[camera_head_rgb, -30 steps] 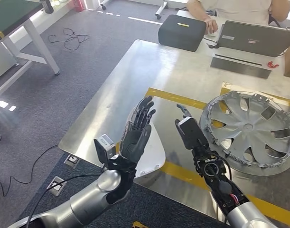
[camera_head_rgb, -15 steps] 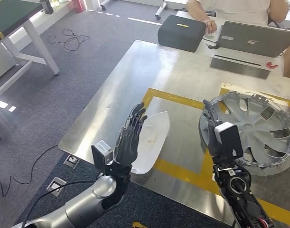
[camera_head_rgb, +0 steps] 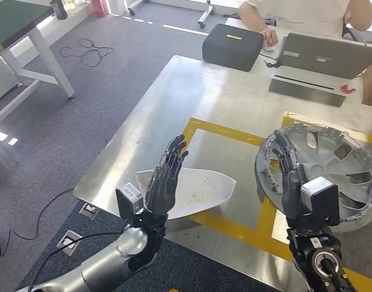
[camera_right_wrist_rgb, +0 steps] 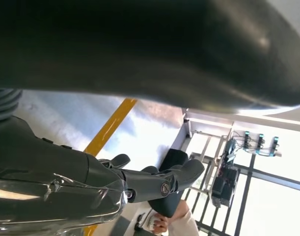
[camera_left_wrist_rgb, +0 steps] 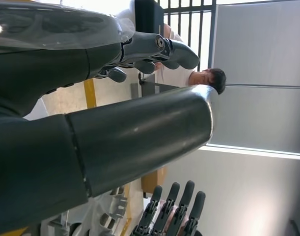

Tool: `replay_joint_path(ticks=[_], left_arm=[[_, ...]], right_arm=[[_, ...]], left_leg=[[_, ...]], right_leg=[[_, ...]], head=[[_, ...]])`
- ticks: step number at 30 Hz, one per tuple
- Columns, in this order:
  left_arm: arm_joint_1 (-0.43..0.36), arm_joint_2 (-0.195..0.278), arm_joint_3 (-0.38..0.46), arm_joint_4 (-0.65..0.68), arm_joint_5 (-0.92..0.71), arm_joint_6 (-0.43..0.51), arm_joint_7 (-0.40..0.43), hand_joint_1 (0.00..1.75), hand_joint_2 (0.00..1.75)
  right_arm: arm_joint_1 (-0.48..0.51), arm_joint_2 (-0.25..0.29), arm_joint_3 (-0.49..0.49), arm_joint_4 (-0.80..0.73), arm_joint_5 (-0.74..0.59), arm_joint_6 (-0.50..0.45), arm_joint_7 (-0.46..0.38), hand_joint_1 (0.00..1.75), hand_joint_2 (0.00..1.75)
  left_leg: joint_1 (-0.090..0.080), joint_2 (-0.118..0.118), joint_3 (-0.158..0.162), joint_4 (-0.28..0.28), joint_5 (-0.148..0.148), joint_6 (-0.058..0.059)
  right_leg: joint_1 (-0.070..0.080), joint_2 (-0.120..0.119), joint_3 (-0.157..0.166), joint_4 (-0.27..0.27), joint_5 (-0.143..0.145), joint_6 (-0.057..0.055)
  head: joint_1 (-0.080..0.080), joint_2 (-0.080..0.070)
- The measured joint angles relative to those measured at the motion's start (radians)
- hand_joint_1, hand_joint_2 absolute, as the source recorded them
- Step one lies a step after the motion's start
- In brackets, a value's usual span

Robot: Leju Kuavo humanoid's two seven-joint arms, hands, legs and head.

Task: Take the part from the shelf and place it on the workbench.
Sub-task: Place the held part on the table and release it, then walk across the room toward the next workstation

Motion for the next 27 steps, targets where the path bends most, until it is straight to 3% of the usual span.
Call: replay_joint_path(ticks=[1,2,4,5,6,8,10,12,14,15,16,18,19,20,22,24,26,27], left_arm=[[0.001,0.000,0.000,0.000,-0.001,0.000,0.000,0.00,0.00],[0.002,0.000,0.000,0.000,-0.002,-0.001,0.000,0.00,0.00],[0.002,0.000,0.000,-0.001,-0.006,-0.003,0.000,0.00,0.00],[0.003,0.000,0.000,-0.002,-0.008,-0.004,0.002,0.00,0.00],[0.003,0.000,0.000,-0.003,-0.010,-0.005,0.004,0.00,0.00],[0.005,0.001,0.000,-0.005,-0.015,-0.007,0.011,0.00,0.00],[0.007,0.004,0.001,-0.009,-0.019,-0.008,0.016,0.00,0.00],[0.007,0.006,0.002,-0.013,-0.022,-0.008,0.019,0.00,0.00],[0.006,0.008,0.002,-0.015,-0.024,-0.009,0.025,0.00,0.00],[0.007,0.008,0.002,-0.015,-0.024,-0.009,0.029,0.00,0.00],[0.006,0.009,0.002,-0.015,-0.025,-0.010,0.032,0.00,0.00],[0.004,0.011,0.002,-0.016,-0.024,-0.010,0.036,0.00,0.00],[0.001,0.011,0.002,-0.016,-0.024,-0.010,0.037,0.00,0.00],[-0.003,0.011,0.002,-0.016,-0.024,-0.010,0.038,0.00,0.00],[-0.011,0.011,0.002,-0.017,-0.024,-0.009,0.040,0.00,0.00],[-0.013,0.011,0.002,-0.018,-0.023,-0.009,0.042,0.00,0.00],[-0.016,0.010,0.002,-0.019,-0.023,-0.009,0.042,0.00,0.00],[-0.018,0.009,0.002,-0.019,-0.023,-0.010,0.042,0.00,0.00]], right_arm=[[0.005,-0.003,0.000,-0.008,0.000,0.001,0.000,0.00,0.00],[0.010,-0.006,-0.001,-0.017,0.000,0.003,0.001,0.00,0.00],[0.018,-0.012,-0.002,-0.035,0.001,0.010,0.001,0.00,0.00],[0.024,-0.015,-0.003,-0.046,0.002,0.014,0.003,0.00,0.00],[0.031,-0.017,-0.003,-0.058,0.004,0.020,0.004,0.00,0.00],[0.046,-0.019,-0.002,-0.085,0.009,0.032,0.009,0.00,0.00],[0.055,-0.021,-0.002,-0.112,0.014,0.044,0.012,0.00,0.00],[0.059,-0.023,-0.002,-0.137,0.016,0.056,0.016,0.00,0.00],[0.067,-0.026,-0.002,-0.155,0.016,0.065,0.020,0.00,0.00],[0.072,-0.027,-0.002,-0.160,0.016,0.067,0.021,0.00,0.00],[0.075,-0.027,-0.002,-0.165,0.016,0.069,0.022,0.00,0.00],[0.079,-0.028,-0.001,-0.177,0.012,0.076,0.022,0.00,0.00],[0.079,-0.028,-0.001,-0.183,0.009,0.080,0.021,0.00,0.00],[0.079,-0.029,-0.001,-0.189,0.006,0.085,0.021,0.00,0.00],[0.080,-0.032,-0.001,-0.198,0.001,0.089,0.021,0.00,0.00],[0.081,-0.036,-0.001,-0.207,0.000,0.090,0.021,0.00,0.00],[0.081,-0.040,-0.002,-0.217,0.000,0.090,0.020,0.00,0.00],[0.082,-0.044,-0.002,-0.221,0.000,0.090,0.020,0.00,0.00]], left_leg=[[0.003,-0.006,0.004,0.001,-0.003,-0.004],[0.006,-0.013,0.010,0.002,-0.007,-0.010],[0.012,-0.029,0.017,0.009,-0.017,-0.023],[0.013,-0.037,0.017,0.014,-0.020,-0.030],[0.014,-0.044,0.014,0.018,-0.021,-0.036],[0.016,-0.058,0.009,0.017,-0.018,-0.046],[0.017,-0.042,0.000,0.034,-0.032,-0.056],[0.016,-0.006,-0.044,0.127,-0.082,-0.063],[0.016,0.008,-0.119,0.270,-0.138,-0.064],[0.016,0.010,-0.146,0.315,-0.146,-0.063],[0.015,0.011,-0.153,0.320,-0.135,-0.060],[0.010,0.025,-0.103,0.210,-0.064,-0.046],[0.003,0.049,-0.064,0.134,-0.033,-0.036],[-0.006,0.072,-0.034,0.071,-0.012,-0.027],[-0.020,0.096,-0.011,0.019,-0.008,-0.018],[-0.018,0.073,-0.010,0.010,-0.006,-0.015],[-0.008,0.050,-0.002,0.001,-0.004,-0.011],[-0.003,0.040,0.002,-0.002,-0.004,-0.008]], right_leg=[[-0.007,0.000,-0.007,-0.006,0.021,0.005],[-0.013,0.001,0.010,-0.056,0.061,0.011],[-0.025,0.027,0.076,-0.208,0.144,0.023],[-0.029,0.038,0.101,-0.260,0.166,0.024],[-0.029,0.047,0.115,-0.285,0.173,0.022],[-0.023,0.036,0.120,-0.287,0.172,0.006],[-0.021,0.020,0.124,-0.291,0.173,-0.008],[-0.019,0.003,0.128,-0.295,0.173,-0.021],[-0.013,-0.017,0.129,-0.296,0.169,-0.028],[-0.009,-0.028,0.130,-0.295,0.167,-0.031],[-0.006,-0.039,0.132,-0.295,0.164,-0.034],[-0.001,-0.058,0.142,-0.296,0.157,-0.036],[0.001,-0.066,0.147,-0.297,0.153,-0.035],[0.003,-0.075,0.151,-0.297,0.149,-0.034],[0.007,-0.093,0.153,-0.298,0.144,-0.028],[0.008,-0.107,0.155,-0.298,0.136,-0.019],[0.004,-0.072,0.140,-0.256,0.105,-0.011],[0.000,-0.046,0.115,-0.201,0.076,-0.007]], head=[[0.000,0.000],[0.000,0.000],[0.002,0.000],[0.003,0.000],[0.003,0.000],[0.001,0.000],[-0.002,0.000],[-0.010,0.000],[-0.018,0.000],[-0.020,0.000],[-0.021,0.000],[-0.025,0.000],[-0.027,0.000],[-0.027,0.000],[-0.027,0.000],[-0.029,0.000],[-0.027,0.000],[-0.024,0.000]])
